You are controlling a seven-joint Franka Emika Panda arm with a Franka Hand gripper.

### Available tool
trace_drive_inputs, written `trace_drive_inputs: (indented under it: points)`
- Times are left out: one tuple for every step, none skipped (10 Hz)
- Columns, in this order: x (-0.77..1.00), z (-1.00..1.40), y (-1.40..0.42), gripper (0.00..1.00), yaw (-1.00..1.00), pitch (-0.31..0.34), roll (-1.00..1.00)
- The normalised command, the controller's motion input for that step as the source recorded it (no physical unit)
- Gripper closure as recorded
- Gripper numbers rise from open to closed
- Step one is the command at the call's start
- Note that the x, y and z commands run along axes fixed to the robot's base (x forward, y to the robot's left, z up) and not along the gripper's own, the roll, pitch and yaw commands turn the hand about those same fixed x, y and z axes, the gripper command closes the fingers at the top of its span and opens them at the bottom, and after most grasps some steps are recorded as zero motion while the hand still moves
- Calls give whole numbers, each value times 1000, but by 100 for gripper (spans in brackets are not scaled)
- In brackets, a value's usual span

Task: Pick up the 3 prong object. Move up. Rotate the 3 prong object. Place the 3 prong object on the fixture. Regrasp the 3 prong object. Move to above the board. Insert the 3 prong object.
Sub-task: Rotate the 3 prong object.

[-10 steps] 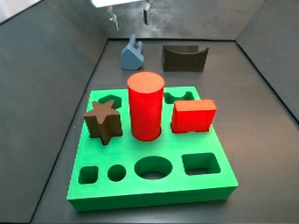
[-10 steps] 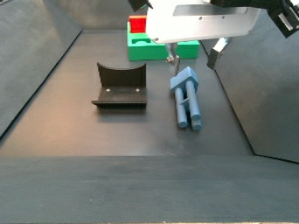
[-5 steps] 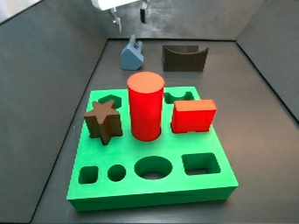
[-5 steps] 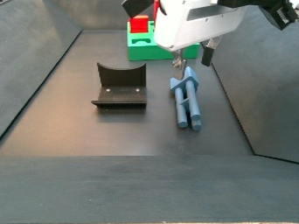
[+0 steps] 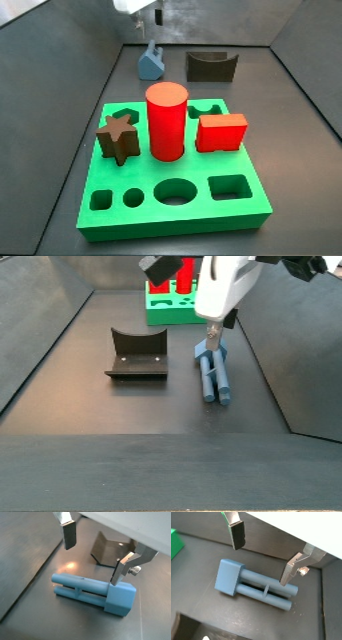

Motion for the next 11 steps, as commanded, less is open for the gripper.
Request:
trace_drive_inputs:
  points:
    - [35, -22, 1, 0, 1000, -7, 1]
    - [35, -22, 1, 0, 1000, -7, 1]
    - [35, -22, 1, 0, 1000, -7, 1]
    - [35, -22, 1, 0, 1000, -8, 1]
    - [35, -22, 1, 0, 1000, -8, 1]
    - [35, -22, 1, 0, 1000, -8, 1]
    - [35, -22, 1, 0, 1000, -9, 2]
    - [35, -22, 1, 0, 1000, -9, 2]
    - [35, -22, 1, 0, 1000, -9, 2]
    - [35, -22, 1, 0, 1000, -10, 2]
    - [35, -21, 1, 0, 1000, -10, 2]
